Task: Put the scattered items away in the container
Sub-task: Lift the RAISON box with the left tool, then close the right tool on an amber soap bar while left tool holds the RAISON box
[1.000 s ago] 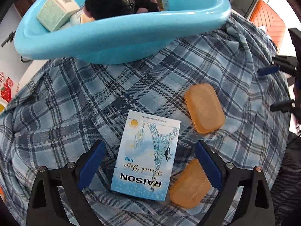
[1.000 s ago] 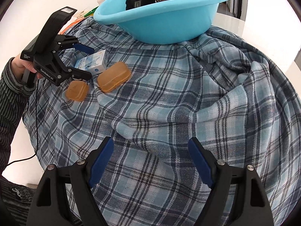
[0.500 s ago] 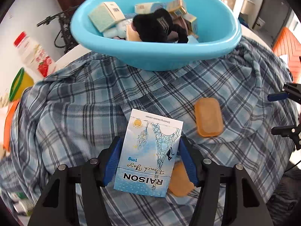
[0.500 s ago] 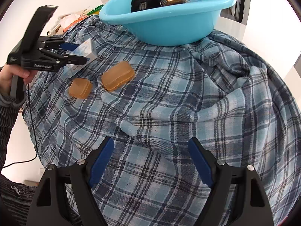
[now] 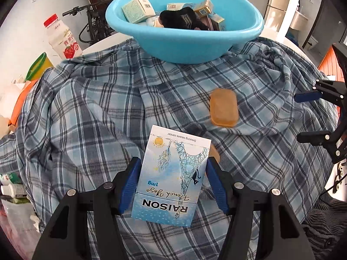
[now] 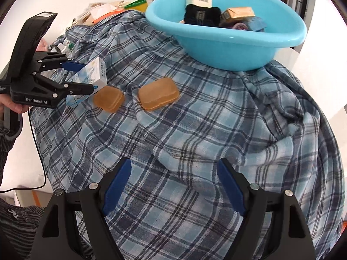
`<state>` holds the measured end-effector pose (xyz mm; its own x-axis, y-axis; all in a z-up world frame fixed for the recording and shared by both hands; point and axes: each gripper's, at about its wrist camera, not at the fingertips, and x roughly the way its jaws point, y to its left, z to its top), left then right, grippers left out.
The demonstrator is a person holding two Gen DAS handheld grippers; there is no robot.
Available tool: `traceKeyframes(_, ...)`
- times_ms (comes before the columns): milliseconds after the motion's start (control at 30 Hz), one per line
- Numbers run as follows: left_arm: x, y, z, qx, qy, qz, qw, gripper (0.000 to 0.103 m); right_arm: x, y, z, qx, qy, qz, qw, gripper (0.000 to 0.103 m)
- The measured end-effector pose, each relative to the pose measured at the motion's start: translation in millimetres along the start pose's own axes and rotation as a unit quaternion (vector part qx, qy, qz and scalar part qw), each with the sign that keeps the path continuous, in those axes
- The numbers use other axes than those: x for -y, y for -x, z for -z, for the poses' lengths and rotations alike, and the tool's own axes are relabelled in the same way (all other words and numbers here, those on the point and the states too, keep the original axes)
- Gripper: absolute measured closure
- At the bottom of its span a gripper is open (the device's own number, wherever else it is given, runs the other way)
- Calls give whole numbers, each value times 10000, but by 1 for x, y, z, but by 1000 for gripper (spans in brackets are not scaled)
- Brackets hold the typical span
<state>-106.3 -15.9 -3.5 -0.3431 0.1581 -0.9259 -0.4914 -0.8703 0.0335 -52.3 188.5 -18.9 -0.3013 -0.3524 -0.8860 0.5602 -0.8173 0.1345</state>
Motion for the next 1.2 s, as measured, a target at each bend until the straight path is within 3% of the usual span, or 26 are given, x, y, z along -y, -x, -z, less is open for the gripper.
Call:
traceKeyframes(100, 0, -2, 4, -128, 194, 314, 9992, 39, -3, 0, 1, 24, 49, -59, 10000, 23)
traceKeyframes(467, 15, -8, 6, -175, -149, 99, 9997, 39, 1, 2, 10, -170, 31, 35, 9998, 23)
traceKeyframes(667, 15, -9, 11, -236, -203, 39, 9995, 39, -7, -12, -18, -158, 357, 68, 9992, 23)
traceKeyframes(933, 10, -11, 11, -278, -147, -51, 9995, 39, -38, -59, -68, -207, 1325, 344, 9904, 23)
traceKeyframes(1200, 9, -12, 13, -302, -214, -38, 9993, 39, -30, -80, -84, -291, 1208, 238, 9920, 23)
